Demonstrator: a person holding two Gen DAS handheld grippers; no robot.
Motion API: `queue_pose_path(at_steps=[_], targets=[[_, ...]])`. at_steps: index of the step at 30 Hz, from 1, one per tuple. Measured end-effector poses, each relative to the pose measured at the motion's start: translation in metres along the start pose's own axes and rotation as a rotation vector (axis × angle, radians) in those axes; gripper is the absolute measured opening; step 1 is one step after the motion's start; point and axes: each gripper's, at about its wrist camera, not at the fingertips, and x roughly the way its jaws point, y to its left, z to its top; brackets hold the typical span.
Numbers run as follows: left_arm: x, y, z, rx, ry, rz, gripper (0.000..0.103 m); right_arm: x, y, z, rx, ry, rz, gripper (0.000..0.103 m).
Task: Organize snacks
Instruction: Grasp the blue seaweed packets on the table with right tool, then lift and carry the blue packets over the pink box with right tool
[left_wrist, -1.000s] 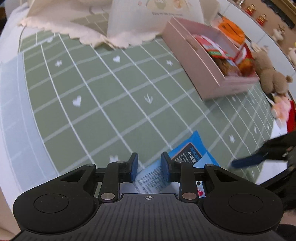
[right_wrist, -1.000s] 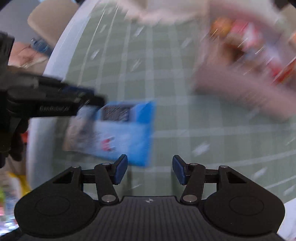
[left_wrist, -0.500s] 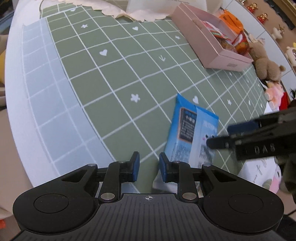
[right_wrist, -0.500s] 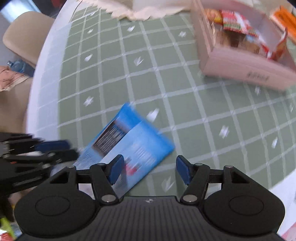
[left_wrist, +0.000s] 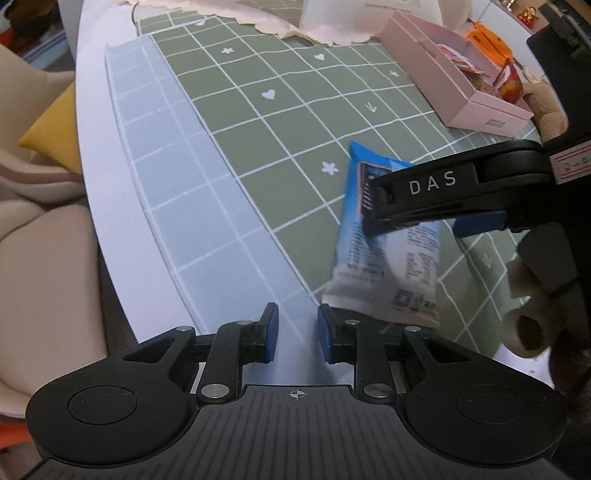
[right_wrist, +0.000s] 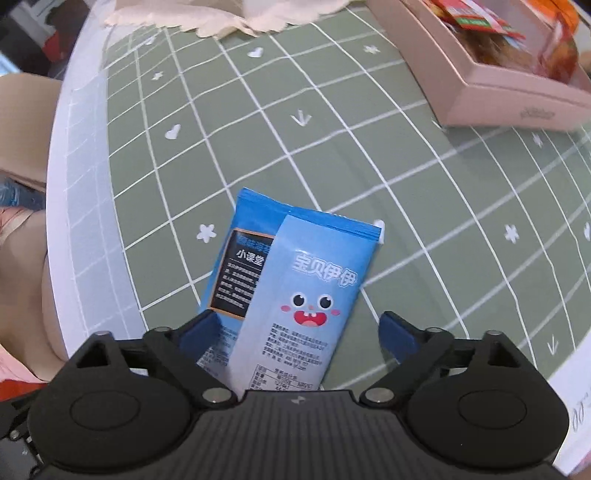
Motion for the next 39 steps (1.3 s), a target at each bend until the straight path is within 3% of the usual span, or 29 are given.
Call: queue_pose_path(at_steps=[5,8,11,14,16,18,20,22,26,28,33,39], targets=[[0.003,-0.009,0.002,0.018,-0.004,-0.011,0.026,0.005,-0.002,0.014,0.081,0.0,-0.008,0.103],[0.004,-0.016,0.002,0.036,0.008,0.002,0.026,0.006,0.011,0.019,0.002,-0.03,-0.002,0.103],[0.004,-0.026,-0.002,0.057,0.032,0.001,0.026,0.006,0.018,0.017,0.017,-0.028,0.005,0.102],[0.002,-0.028,-0.008,0.053,0.038,0.004,0.026,0.0,0.024,0.016,-0.004,-0.028,0.068,0.09],[-0.002,-0.023,-0.014,0.023,0.039,0.003,0.026,-0.01,0.031,0.015,-0.035,-0.042,0.092,0.089],[-0.006,-0.016,-0.02,0.001,0.038,0.012,0.026,-0.007,0.044,0.017,-0.069,-0.028,0.061,0.09],[-0.011,-0.009,-0.025,-0.029,0.026,0.02,0.026,0.006,0.058,0.021,-0.1,0.025,-0.047,0.09],[-0.015,-0.002,-0.028,-0.062,0.007,0.018,0.026,0.018,0.066,0.022,-0.132,0.063,-0.105,0.102],[-0.017,0.003,-0.03,-0.092,-0.018,0.004,0.026,0.017,0.064,0.018,-0.148,0.054,-0.072,0.103],[-0.015,0.001,-0.027,-0.093,-0.027,-0.018,0.026,0.013,0.06,0.013,-0.214,0.049,-0.063,0.097],[-0.007,-0.028,-0.016,-0.067,-0.046,-0.106,0.026,-0.005,0.004,-0.007,-0.305,0.028,-0.036,0.08],[0.01,-0.087,0.006,-0.011,-0.051,-0.191,0.025,-0.051,-0.111,-0.005,-0.239,-0.043,-0.054,0.073]])
